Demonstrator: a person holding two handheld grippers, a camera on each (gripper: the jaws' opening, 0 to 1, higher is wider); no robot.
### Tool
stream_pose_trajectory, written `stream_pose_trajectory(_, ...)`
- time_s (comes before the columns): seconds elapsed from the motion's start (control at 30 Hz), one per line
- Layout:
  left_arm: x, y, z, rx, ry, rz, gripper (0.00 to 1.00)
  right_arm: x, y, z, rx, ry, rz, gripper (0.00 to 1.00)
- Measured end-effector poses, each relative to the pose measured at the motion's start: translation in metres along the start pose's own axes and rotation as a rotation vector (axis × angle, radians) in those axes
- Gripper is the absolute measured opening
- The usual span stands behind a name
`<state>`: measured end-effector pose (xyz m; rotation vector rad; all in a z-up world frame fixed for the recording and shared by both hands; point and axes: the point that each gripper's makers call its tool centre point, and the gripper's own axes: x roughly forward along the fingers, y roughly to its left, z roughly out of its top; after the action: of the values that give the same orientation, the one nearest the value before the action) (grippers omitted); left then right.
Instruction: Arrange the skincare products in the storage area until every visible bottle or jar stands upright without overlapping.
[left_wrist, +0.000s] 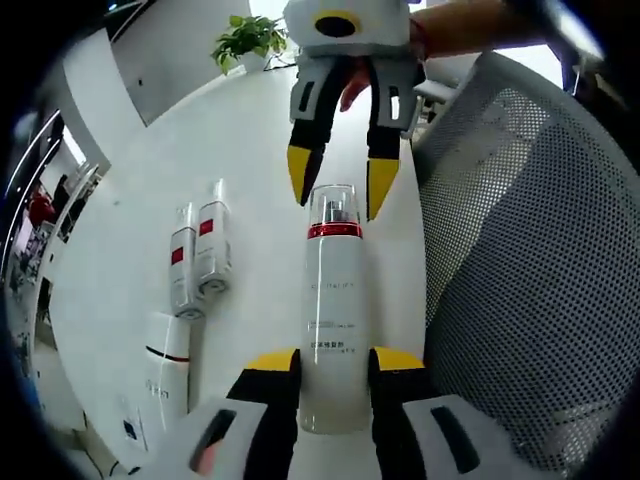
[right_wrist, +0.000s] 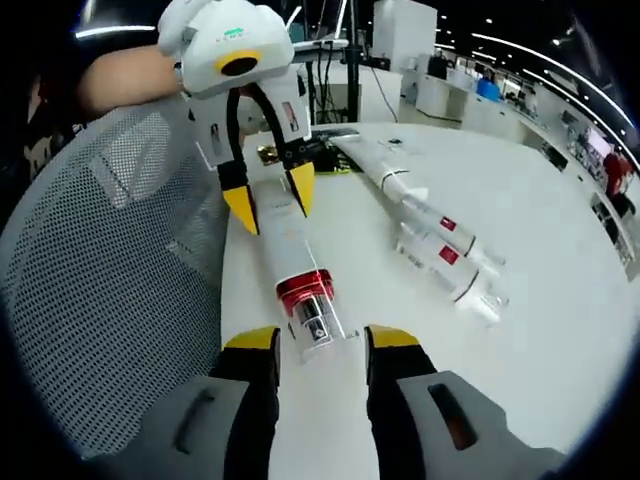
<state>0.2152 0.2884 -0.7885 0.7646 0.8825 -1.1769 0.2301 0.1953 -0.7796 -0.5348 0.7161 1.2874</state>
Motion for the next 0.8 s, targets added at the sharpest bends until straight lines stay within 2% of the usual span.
stream_pose_trajectory(0.13,0.002,-0.003,0.003,-0.002,-0.012,-0.016,0.27,0.006,0.001,-0.004,-0.042,0.033,0.021,0.31)
stream_pose_trajectory(0.23,0.003,-0.004,0.004,0.002,-0.014,-0.017,0.27,0.012,0.003,-0.012,-0.096,0.102,0.033,0.29)
stream_pose_trajectory(0.5,0.003,-0.004,0.004,0.004,-0.025,-0.021,0.27,0.015,0.003,-0.013,-0.075,0.104,0.029,0.29)
stream_pose_trajectory(0.8,0.004,-0.003,0.004,-0.008,-0.041,-0.032,0.27,0.015,0.002,-0.014,-0.058,0.151,0.025,0.27)
